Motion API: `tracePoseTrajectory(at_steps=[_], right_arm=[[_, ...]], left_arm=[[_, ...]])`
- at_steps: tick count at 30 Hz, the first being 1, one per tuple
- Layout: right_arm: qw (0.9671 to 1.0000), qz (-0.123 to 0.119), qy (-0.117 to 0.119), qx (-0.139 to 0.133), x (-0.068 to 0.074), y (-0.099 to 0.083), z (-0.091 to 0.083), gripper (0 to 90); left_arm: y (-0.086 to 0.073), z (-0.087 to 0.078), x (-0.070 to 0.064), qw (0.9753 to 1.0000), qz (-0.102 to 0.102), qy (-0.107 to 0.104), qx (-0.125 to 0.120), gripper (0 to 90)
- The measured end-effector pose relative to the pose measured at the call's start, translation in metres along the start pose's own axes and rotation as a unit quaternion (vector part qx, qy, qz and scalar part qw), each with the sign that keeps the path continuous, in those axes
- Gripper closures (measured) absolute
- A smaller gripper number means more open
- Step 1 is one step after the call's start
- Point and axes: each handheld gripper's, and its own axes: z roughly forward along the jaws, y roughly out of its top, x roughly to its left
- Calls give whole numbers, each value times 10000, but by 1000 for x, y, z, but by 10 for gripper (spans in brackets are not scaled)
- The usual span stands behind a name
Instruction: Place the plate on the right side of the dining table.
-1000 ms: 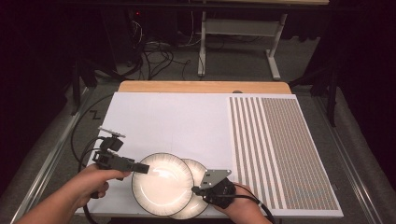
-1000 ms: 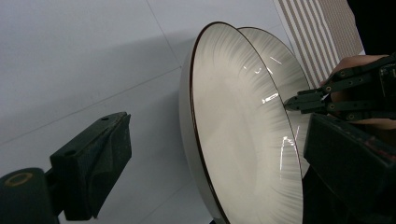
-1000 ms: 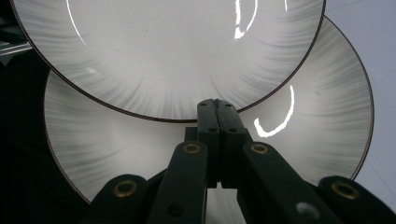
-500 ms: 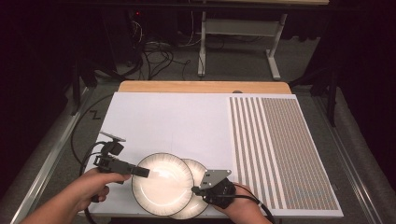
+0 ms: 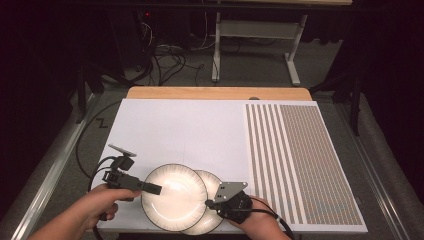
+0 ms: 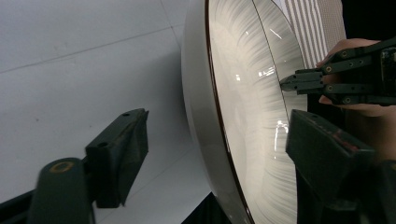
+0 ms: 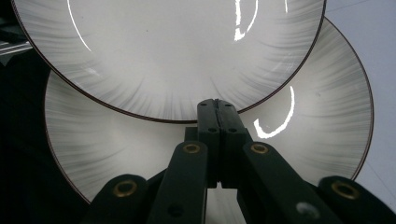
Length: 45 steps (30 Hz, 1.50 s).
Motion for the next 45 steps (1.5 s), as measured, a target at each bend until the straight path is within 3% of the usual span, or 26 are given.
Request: tracePoseTrajectory(at_steps=[9, 19, 31, 42, 45], right_arm=[[10000, 4, -2, 1, 0, 0, 0, 900], [10000, 9, -16, 12, 0, 0, 0, 900], [10000, 7, -32, 8, 0, -1, 0, 900], [10000, 24, -38, 13, 0, -2, 0, 900], [9997, 107, -27, -223, -3, -2, -6, 900]], left_arm=[[0, 0, 5, 9998, -129, -111, 61, 492], [-1, -1, 7, 9998, -210, -41, 57, 624], [-1, 1, 2, 9998, -19, 117, 180, 739], [0, 1, -1, 9996, 36, 226, 141, 759], [1, 1, -2, 9996, 74, 235, 136, 761]])
